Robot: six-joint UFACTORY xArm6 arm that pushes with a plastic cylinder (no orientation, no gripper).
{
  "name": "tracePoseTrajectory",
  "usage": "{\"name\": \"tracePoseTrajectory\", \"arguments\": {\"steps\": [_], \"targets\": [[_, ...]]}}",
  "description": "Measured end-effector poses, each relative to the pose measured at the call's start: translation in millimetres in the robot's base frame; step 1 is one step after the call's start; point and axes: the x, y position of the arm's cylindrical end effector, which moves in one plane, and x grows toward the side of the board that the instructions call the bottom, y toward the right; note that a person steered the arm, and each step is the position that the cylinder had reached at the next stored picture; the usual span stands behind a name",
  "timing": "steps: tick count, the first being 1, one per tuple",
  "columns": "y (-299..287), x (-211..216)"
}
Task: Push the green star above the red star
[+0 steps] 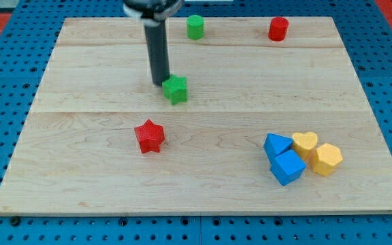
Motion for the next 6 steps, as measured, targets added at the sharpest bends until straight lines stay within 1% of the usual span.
{"name": "tracePoseTrajectory", "arguments": {"steps": [1, 2, 3, 4, 5, 6], "targets": [[-19, 38], [-66, -10], [-41, -77], [43, -51], [65, 17], [47, -23]]}}
